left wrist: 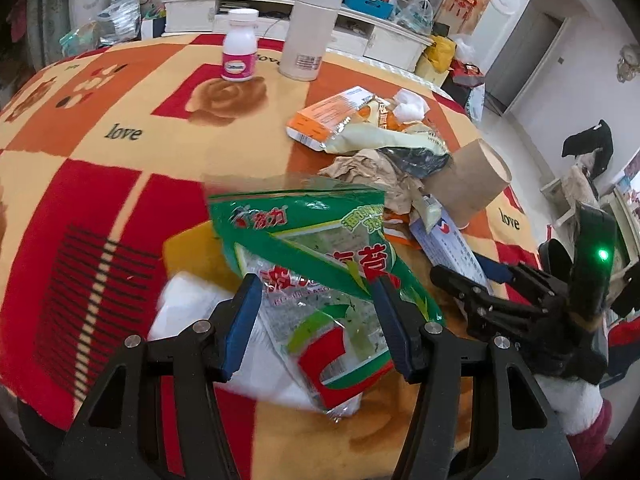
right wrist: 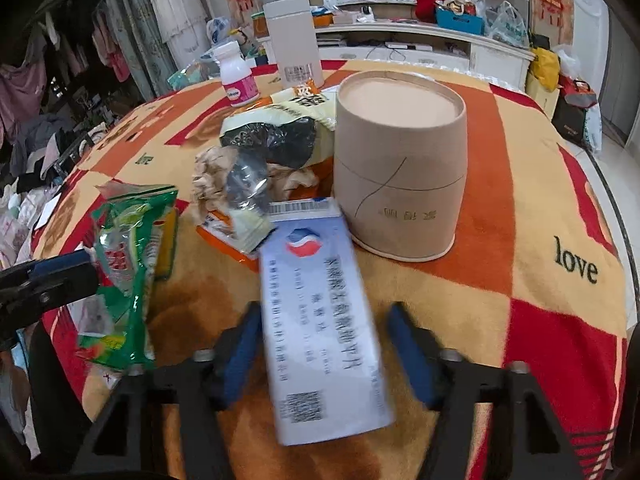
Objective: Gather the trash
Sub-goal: 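Grasp the white medicine box with left tool while right grasps blue-printed box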
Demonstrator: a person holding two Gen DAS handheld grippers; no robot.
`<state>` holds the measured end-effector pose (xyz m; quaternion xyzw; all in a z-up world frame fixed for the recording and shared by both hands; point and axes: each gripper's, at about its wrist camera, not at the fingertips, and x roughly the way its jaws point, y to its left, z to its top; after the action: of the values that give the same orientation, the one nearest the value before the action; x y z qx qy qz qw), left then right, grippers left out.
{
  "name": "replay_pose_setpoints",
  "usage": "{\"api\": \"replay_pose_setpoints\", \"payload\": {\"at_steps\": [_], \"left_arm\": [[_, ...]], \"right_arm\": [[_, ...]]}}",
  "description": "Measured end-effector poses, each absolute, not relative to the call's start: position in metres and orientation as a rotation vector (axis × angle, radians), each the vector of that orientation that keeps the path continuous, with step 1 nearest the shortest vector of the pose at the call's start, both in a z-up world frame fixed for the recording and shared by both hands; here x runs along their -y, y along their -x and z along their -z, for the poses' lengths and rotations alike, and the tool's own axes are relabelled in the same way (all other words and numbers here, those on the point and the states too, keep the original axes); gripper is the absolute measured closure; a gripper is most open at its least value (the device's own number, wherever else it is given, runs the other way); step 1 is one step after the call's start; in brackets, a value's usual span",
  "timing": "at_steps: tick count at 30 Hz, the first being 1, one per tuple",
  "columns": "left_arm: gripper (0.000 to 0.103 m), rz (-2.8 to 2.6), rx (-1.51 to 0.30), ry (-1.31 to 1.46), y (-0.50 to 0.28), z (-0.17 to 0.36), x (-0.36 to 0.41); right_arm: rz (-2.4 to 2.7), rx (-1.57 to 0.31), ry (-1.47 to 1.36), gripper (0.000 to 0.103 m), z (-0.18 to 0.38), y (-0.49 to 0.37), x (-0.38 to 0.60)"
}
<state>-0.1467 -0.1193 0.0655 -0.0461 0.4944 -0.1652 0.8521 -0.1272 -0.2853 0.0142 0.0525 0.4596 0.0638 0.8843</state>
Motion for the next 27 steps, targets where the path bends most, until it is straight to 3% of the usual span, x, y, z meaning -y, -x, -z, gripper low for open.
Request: {"api": "replay_pose_setpoints", "payload": {"at_steps": [16,19,21,27], "left_arm": [[0.046,0.36,-1.031,0.238,0.108,-0.062,0.113],[0.046,0.359,-1.019,0.234,0.112,-0.072,0.099],[0.046,0.351,-1.017,0.228,0.12,-0.077,0.088],[0.046,0.282,-1.047,0.186,0.157,-0.076,0.059]], "right_arm": [[-0.107,-0.959,-0.113,0.052,-0.02,0.139,0.304],[-0.118,-0.959,-0.131,0.048,-0.02,0.137,0.303],[-0.127,-0.954,-0.131,0.038,-0.021,0.136,0.3],[-0.139,-0.959,-0.098,0.036,-0.019,0.133,0.29]]}}
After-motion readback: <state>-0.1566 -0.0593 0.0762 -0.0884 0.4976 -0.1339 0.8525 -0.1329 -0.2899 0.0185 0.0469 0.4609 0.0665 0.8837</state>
